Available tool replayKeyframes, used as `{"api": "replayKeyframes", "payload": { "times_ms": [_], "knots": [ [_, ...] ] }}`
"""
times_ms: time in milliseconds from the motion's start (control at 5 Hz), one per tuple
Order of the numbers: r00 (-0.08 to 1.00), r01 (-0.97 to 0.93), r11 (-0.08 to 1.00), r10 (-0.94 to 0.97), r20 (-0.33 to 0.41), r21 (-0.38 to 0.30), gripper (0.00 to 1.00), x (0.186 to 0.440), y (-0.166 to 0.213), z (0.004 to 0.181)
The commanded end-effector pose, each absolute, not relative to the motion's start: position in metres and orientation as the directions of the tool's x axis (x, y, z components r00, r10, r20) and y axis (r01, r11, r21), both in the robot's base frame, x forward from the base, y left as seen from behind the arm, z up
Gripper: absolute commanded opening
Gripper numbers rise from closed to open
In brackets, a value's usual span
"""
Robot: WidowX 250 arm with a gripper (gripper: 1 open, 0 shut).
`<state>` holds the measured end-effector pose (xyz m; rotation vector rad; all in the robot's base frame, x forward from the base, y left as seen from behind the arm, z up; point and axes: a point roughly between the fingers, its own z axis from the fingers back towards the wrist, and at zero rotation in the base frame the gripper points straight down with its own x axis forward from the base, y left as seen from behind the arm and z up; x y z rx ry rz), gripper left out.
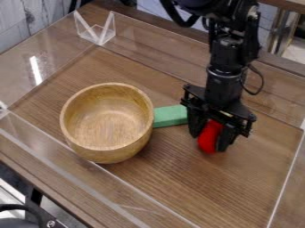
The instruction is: Move the red fruit to the left
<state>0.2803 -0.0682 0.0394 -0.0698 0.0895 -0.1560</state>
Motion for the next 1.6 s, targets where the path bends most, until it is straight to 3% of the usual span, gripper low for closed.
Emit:
{"api": "replayKeyframes", "payload": {
  "times_ms": [0,200,400,600,1000,1400],
  "knots": [
    [0.989,0.148,0.987,-0.148,0.009,-0.064,0.00,0.292,-0.061,0.074],
    [0.989,0.130,0.991,-0.127,0.070,-0.043,0.00,0.291,-0.045,0.107],
    [0.993,0.065,0.998,-0.063,0.099,-0.023,0.00,0.291,-0.006,0.132],
    [0.995,0.020,1.000,-0.019,0.099,-0.008,0.00,0.287,0.040,0.139],
    [0.994,-0.076,0.997,0.075,0.082,0.012,0.00,0.281,0.119,0.137],
    [0.993,-0.108,0.994,0.107,0.059,0.029,0.00,0.279,0.168,0.121]
  ]
}}
